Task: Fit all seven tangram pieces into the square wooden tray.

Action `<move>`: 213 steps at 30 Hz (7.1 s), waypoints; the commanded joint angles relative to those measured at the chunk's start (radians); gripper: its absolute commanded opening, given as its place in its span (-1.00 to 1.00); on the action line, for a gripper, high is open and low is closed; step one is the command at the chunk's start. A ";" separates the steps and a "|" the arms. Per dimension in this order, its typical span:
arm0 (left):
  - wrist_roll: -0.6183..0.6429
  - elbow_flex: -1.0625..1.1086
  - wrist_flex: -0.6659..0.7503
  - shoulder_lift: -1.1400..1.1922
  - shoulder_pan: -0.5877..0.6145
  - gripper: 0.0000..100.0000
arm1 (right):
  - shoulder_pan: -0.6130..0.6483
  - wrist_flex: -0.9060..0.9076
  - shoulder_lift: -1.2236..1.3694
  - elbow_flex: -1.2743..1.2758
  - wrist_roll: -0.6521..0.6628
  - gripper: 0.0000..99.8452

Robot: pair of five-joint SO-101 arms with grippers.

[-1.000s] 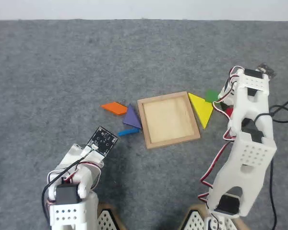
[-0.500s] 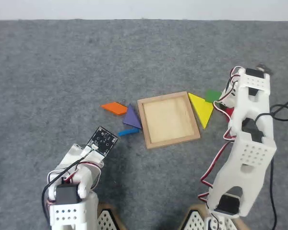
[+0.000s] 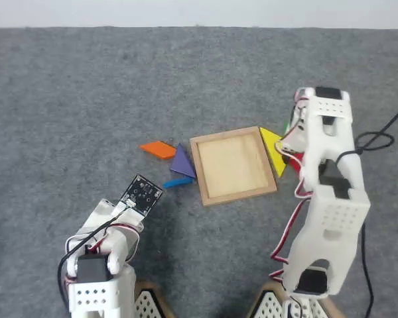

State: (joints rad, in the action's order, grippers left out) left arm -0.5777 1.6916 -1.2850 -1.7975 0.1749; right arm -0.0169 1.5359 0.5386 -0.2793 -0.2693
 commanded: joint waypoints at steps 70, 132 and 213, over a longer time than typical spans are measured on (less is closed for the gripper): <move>-0.014 -0.008 -0.011 -0.018 0.005 -0.98 | 0.364 -0.122 -0.073 -0.071 1.494 -0.40; -0.014 -0.008 -0.012 -0.018 0.005 -0.98 | 0.105 0.028 0.407 -0.519 0.681 -0.32; -0.014 -0.008 -0.012 -0.018 0.005 -0.98 | 0.156 -0.374 0.053 0.107 0.552 -0.76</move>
State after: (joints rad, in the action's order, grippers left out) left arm -0.5777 1.6916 -1.2850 -1.7975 0.1734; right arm 0.1335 1.1339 0.5831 -0.1396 0.2892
